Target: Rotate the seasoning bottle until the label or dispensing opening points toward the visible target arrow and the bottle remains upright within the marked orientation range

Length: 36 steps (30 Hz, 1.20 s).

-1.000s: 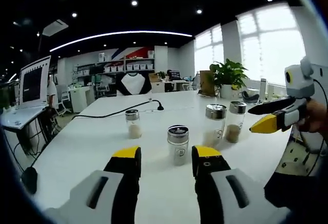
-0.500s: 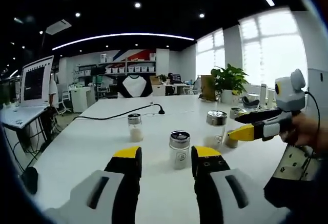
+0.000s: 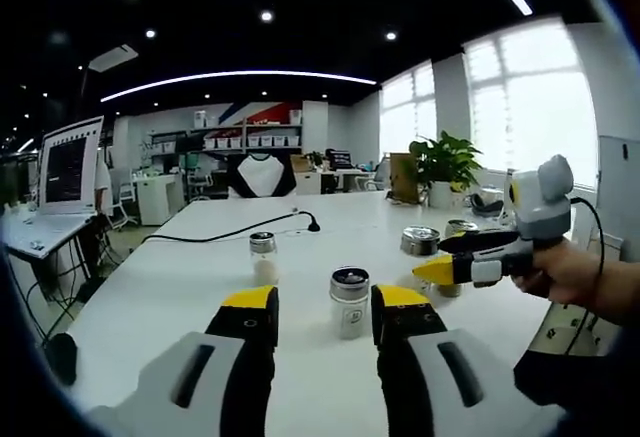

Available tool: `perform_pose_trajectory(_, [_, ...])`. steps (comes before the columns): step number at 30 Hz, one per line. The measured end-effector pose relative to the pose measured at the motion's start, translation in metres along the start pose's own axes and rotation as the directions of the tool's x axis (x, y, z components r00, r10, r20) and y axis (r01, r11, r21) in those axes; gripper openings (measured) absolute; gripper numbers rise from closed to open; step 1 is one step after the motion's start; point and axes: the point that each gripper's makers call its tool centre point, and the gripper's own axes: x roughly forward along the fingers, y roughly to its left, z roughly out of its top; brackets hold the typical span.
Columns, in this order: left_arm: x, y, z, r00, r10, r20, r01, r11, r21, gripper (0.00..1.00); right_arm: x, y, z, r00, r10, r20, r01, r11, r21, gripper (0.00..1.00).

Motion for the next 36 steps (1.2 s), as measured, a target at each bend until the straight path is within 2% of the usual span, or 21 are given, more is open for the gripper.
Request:
perform_pose_trajectory(6, [0.000, 0.002, 0.001, 1.000, 0.004, 0.003, -0.004, 1.000, 0.000, 0.39, 0.009, -0.004, 0.002, 1.000, -0.022, -0.003, 0.022, 1.000, -0.002, 0.52])
perform_pose_trajectory(21, [0.002, 0.007, 0.001, 1.000, 0.012, 0.002, -0.012, 1.000, -0.001, 0.37, 0.024, -0.015, -0.005, 0.998, -0.054, -0.042, 0.054, 0.998, -0.022, 0.44])
perform_pose_trajectory(26, [0.003, 0.007, 0.002, 1.000, 0.010, 0.006, -0.010, 1.000, -0.002, 0.37, 0.025, -0.021, -0.010, 0.995, -0.072, -0.062, 0.070, 0.997, -0.040, 0.38])
perform_pose_trajectory(36, [0.003, 0.006, 0.001, 1.000, 0.008, 0.004, -0.008, 1.000, -0.001, 0.36, 0.025, -0.015, -0.010, 0.998, -0.032, -0.054, 0.030, 0.999, -0.042, 0.37])
